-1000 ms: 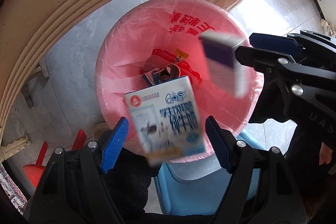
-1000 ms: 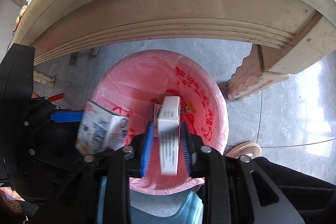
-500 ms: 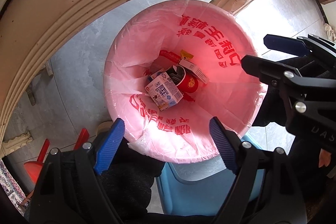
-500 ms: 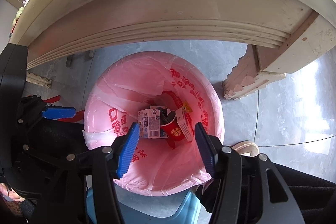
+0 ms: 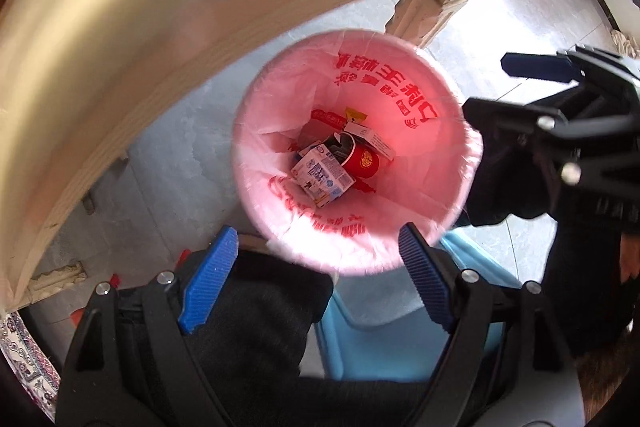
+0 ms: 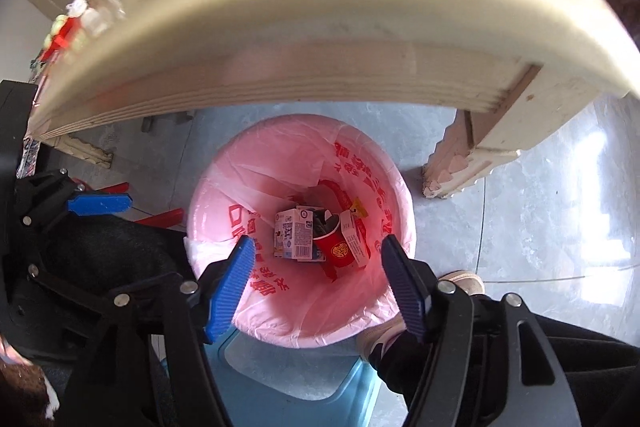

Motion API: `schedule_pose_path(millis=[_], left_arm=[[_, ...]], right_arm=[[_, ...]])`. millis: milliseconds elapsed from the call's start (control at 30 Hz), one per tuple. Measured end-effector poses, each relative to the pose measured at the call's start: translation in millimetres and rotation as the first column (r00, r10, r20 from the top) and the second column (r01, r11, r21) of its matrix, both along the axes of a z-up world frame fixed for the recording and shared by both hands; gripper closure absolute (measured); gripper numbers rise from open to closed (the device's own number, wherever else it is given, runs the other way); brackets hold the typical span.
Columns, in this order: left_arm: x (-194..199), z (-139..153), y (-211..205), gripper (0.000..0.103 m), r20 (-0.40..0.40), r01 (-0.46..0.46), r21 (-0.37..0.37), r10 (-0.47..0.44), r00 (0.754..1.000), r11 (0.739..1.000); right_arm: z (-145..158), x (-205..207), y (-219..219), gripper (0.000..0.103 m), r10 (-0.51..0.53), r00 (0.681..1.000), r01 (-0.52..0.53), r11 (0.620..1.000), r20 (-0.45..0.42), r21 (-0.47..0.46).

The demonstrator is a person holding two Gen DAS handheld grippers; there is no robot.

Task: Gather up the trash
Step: 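Move both open tools back over the table toward the tissue and card box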

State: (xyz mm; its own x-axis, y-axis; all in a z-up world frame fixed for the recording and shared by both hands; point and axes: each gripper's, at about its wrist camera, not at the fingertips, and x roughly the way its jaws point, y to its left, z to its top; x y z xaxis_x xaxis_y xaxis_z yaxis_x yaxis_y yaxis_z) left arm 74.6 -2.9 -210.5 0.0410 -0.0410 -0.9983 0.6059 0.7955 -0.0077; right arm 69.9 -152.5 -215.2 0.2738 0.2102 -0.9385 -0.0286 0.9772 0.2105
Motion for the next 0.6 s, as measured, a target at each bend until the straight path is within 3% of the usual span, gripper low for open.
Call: schedule_pose_path(millis=[133,200,367,433,600], left_arm=[[5.5,67.4,17.1,0.022,0.087,0.040,0.029,-0.043,0.995,0.999],[16.7,105.4,23.4,0.022,0.138,0.061,0.039,-0.065,0.988,0.997],[67.0,196.7,27.6,0.022,0.208,0.065,0.086,-0.081,0.975,0.994],[91.4,228.1,25.8,0.018,0.208,0.046,0.076,-0.061,0.976,0.996],[146.0,281.6,12.4,0.016,0.235,0.017,0.052,-0.029,0.972,0.998]], right_arm=[[53.1,-3.7,0.5,0.025,0.114,0.992,-0.113,0.993,0.056,-0.016],[90.5,-3.6,4.1,0.025,0.201,0.975,-0.195,0.979,0.100,-0.060],[187.3,1.2,18.1,0.010,0.418,0.887,-0.389,0.905,0.196,-0.170],[219.6,9.4,24.2,0.009,0.476,0.854,-0.441,0.876,0.209,-0.194],[264.3,37.5,36.6,0.009,0.532,0.821,-0.501,0.845,0.205,-0.186]])
